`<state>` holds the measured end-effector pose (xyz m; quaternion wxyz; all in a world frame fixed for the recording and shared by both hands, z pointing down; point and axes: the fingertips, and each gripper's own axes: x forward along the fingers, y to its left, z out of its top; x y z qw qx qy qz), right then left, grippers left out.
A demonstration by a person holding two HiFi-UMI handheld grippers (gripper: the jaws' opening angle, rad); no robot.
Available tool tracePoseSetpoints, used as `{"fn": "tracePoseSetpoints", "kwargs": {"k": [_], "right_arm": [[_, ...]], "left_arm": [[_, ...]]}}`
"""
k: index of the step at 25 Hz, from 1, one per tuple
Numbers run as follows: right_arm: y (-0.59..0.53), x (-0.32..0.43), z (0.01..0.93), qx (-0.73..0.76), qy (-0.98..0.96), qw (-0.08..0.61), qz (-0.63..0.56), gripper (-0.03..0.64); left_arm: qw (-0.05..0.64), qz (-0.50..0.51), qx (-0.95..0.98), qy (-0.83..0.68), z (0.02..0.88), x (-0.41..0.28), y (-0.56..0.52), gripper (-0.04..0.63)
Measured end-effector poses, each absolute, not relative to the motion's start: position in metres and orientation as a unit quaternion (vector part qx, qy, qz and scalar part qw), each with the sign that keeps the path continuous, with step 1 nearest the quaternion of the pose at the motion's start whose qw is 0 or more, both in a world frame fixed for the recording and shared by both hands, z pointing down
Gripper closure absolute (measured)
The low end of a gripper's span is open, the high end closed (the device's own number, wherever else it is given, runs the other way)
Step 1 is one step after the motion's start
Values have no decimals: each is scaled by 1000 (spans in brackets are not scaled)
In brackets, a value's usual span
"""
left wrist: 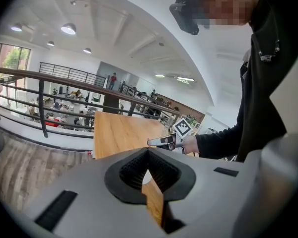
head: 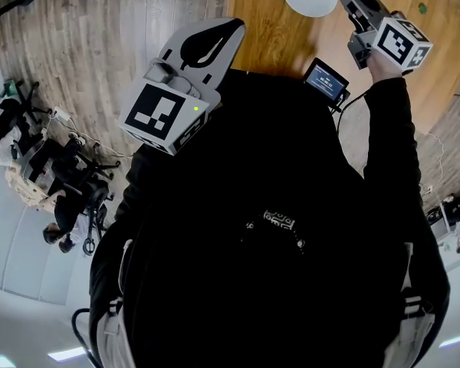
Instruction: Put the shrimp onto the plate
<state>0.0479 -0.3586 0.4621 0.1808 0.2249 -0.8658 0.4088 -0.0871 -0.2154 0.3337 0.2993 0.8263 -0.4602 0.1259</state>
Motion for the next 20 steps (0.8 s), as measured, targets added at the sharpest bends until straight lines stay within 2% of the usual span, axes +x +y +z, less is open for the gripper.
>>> {"fn": "tracePoseSetpoints", "kwargs": {"k": [10, 15, 20], "right_arm": [[-352, 68, 535, 220, -843, 254, 421, 551], [-344, 79, 576, 212, -834, 333, 387, 551], [-343, 76, 600, 208, -821, 371, 381, 551]], "left_arm": [[307, 123, 806, -492, 334, -92, -201, 589], [304, 113, 803, -500, 325, -95, -198, 589], [308, 109, 796, -509, 327, -103, -198, 589]]}}
